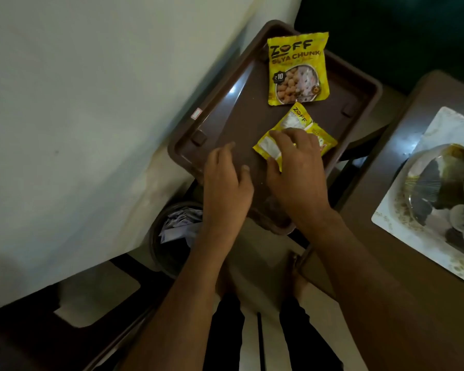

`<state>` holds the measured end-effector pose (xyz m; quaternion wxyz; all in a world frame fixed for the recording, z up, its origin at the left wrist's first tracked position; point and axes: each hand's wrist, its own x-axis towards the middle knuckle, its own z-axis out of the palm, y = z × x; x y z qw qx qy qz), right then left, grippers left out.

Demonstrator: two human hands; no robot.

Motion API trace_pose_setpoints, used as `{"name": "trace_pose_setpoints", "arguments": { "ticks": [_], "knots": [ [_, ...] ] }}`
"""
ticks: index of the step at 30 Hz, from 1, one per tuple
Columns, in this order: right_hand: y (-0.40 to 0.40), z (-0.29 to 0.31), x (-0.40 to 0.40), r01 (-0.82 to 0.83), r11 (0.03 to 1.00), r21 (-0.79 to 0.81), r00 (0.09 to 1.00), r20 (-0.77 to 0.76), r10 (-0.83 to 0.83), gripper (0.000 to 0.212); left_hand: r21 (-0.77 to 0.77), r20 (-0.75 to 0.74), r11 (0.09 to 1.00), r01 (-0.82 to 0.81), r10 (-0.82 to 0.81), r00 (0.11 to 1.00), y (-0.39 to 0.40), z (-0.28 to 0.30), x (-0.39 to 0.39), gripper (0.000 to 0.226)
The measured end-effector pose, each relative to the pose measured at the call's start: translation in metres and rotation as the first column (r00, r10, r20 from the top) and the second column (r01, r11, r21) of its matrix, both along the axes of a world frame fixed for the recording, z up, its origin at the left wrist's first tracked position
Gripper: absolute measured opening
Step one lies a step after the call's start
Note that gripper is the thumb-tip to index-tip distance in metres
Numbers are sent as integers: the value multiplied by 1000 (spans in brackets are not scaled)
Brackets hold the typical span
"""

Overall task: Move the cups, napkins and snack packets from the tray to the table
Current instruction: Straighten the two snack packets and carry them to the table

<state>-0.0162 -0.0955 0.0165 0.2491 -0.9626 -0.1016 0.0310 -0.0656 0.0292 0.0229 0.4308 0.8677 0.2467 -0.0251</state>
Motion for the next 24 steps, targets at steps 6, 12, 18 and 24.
{"name": "trace_pose_setpoints", "arguments": {
  "ticks": [6, 12, 18, 24],
  "knots": [
    [-31, -23, 48, 45, 998, -43, 995, -83, -48, 58, -277, -315, 947, -163, 71, 946, -28, -13, 33, 53],
    [-42, -43, 77, 58, 996, -69, 974, -215, -71, 53, -529, -439, 694, -488, 267, 858, -42, -30, 56, 65],
    [-45, -38, 89, 203, 977, 69, 948, -265, -178, 47, -530, -387, 699, -480, 304, 870, -38, -48, 62, 62],
    [-49, -27, 94, 551, 717, 427, 782, -564, -265, 29, -678, -253, 582, -450, 390, 886, -8, -48, 71, 36]
  ]
}}
